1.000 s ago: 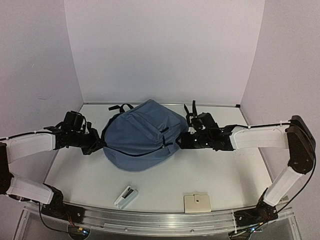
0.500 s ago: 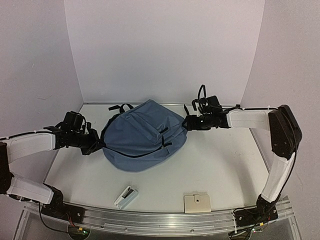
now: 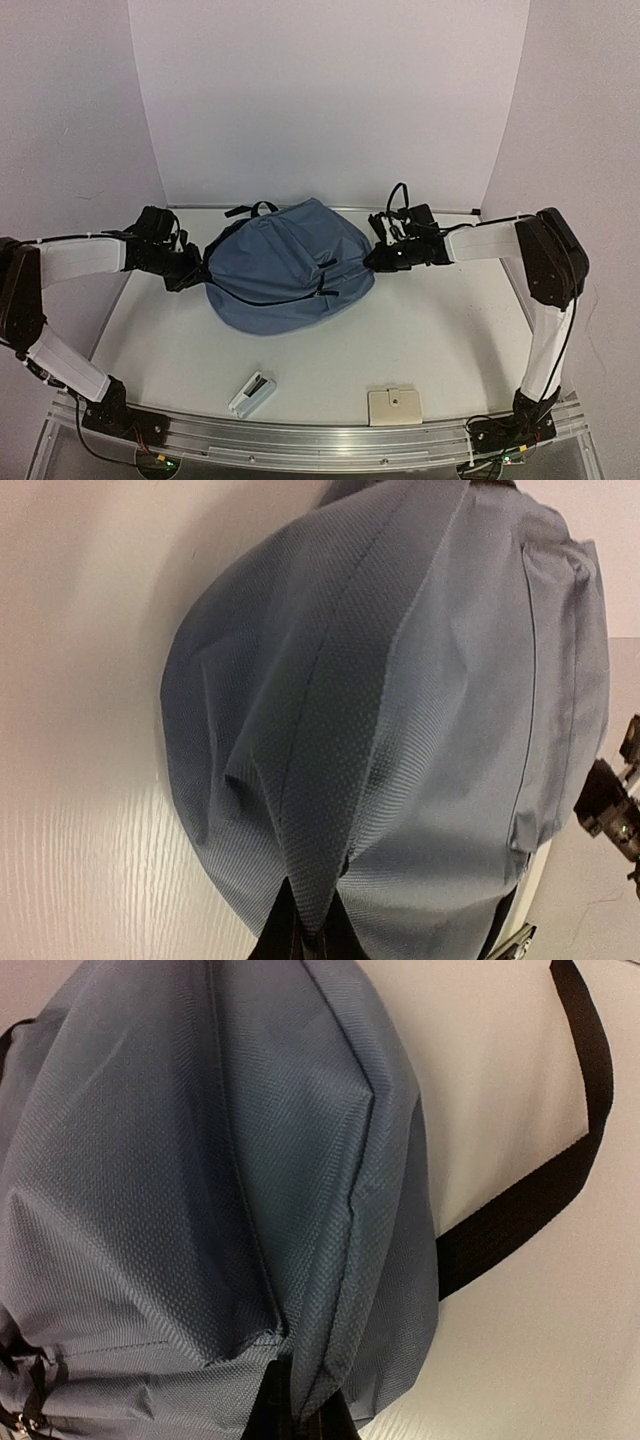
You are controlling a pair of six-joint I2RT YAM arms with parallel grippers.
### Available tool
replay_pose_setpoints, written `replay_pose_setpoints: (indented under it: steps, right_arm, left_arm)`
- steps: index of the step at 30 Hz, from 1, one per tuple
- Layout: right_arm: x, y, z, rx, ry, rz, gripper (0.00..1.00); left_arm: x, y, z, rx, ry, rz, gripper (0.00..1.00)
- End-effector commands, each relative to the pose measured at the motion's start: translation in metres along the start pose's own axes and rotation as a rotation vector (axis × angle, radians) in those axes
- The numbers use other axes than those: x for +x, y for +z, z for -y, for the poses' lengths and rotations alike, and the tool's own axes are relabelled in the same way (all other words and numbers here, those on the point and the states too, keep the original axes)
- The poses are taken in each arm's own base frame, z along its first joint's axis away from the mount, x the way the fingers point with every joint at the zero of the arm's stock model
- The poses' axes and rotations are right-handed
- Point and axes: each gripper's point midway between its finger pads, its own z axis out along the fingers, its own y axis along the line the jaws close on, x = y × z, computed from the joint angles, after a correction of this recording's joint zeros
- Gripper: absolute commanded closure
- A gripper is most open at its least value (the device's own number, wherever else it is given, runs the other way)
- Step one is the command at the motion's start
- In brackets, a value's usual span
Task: Pack the student bag
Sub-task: Adjust the student bag at the center of the board.
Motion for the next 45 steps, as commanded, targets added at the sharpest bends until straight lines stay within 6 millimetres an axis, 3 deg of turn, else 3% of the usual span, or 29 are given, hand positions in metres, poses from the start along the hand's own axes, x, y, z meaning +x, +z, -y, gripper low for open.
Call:
replay_pose_setpoints:
  steps: [1, 5, 9, 11, 14, 18, 22, 27, 33, 39, 45]
  right_arm:
    - [0.033, -0.038, -0.007, 0.004, 0.061, -0.045, 1.0]
    - [0.078, -0.067, -0.021, 0.003, 0.131, -0.091, 1.0]
    - [0.114, -0.09, -0.061, -0.02, 0.143, -0.117, 1.0]
    - [0.123, -0.102, -0.086, -0.047, 0.145, -0.11, 0.98]
    - [0.116, -0.127, -0.108, -0.054, 0.125, -0.068, 0.8]
    - [0.082, -0.167, -0.129, -0.055, 0.015, 0.016, 0.62]
    - [0.055, -0.188, -0.153, -0.073, -0.162, 0.052, 0.47]
    - [0.035, -0.178, -0.173, -0.028, -0.384, 0.061, 0.43]
    - [0.029, -0.146, -0.204, 0.026, -0.6, 0.056, 0.5]
    - [0.033, -0.102, -0.228, 0.057, -0.753, 0.018, 0.57]
    - [0.036, -0.065, -0.226, 0.124, -0.829, -0.019, 0.67]
  left_arm:
    - [-0.069, 0.014, 0.03, 0.026, 0.138, 0.113, 1.0]
    - [-0.115, 0.038, 0.055, 0.048, 0.223, 0.163, 1.0]
    - [-0.143, 0.066, 0.066, 0.064, 0.259, 0.19, 0.99]
    - [-0.153, 0.073, 0.075, 0.085, 0.275, 0.2, 0.91]
    - [-0.159, 0.072, 0.081, 0.089, 0.294, 0.2, 0.66]
    - [-0.158, 0.044, 0.086, 0.076, 0.311, 0.242, 0.29]
    - [-0.129, 0.022, 0.076, 0.063, 0.283, 0.211, 0.15]
    - [-0.071, 0.014, 0.058, 0.037, 0.207, 0.126, 0.1]
    - [-0.009, 0.01, 0.066, 0.1, 0.13, 0.059, 0.07]
    - [0.022, 0.01, 0.07, 0.169, 0.059, 0.025, 0.1]
    - [0.038, 0.017, 0.07, 0.211, 0.031, -0.021, 0.27]
